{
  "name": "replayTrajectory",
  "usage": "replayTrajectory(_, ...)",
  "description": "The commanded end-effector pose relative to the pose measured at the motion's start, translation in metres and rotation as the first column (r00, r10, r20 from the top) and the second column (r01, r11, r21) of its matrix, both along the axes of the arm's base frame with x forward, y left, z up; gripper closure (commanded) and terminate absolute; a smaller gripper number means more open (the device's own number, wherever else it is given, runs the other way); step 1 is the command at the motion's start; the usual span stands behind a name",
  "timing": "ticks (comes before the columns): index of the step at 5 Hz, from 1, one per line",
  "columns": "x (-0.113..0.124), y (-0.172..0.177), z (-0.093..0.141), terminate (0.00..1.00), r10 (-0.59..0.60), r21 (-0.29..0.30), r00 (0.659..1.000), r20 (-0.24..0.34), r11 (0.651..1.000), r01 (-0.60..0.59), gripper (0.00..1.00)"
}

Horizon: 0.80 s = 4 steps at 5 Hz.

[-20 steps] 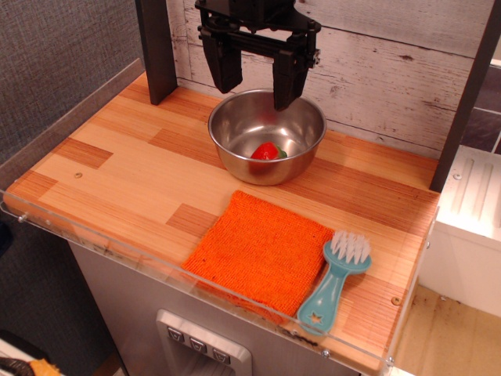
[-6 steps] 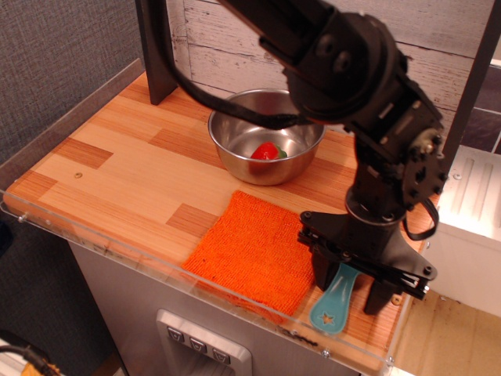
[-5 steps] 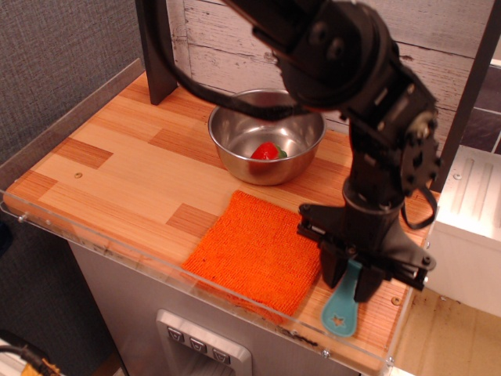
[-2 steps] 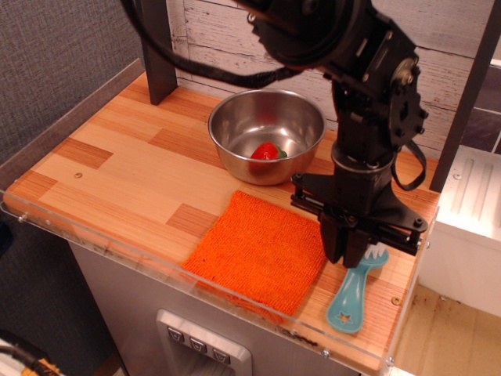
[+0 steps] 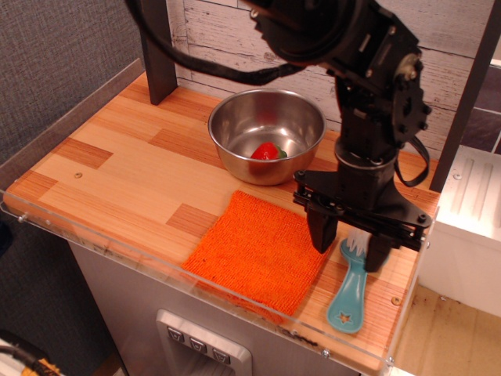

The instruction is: Put the brush on the orange rectangle.

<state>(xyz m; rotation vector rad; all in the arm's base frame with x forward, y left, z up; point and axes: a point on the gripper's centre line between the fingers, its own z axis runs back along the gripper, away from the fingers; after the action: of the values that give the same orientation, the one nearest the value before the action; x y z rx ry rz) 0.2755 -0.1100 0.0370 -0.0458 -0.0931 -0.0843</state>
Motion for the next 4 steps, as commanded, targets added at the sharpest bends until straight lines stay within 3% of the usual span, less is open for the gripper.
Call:
replayTrajectory(1, 0.007, -0.006, -0.009, 0.00, -0.007, 0.030, 1.000, 0.022, 1.000, 0.007, 0.00)
replayTrajectory(3, 0.007, -0.009, -0.022, 0.00, -0.013, 0.049, 1.000, 0.014, 0.999, 0.012, 0.00)
replayTrajectory(4, 0.007, -0.008, -0.023, 0.00, -0.009, 0.038, 1.000, 0.015, 0.999, 0.008, 1.00)
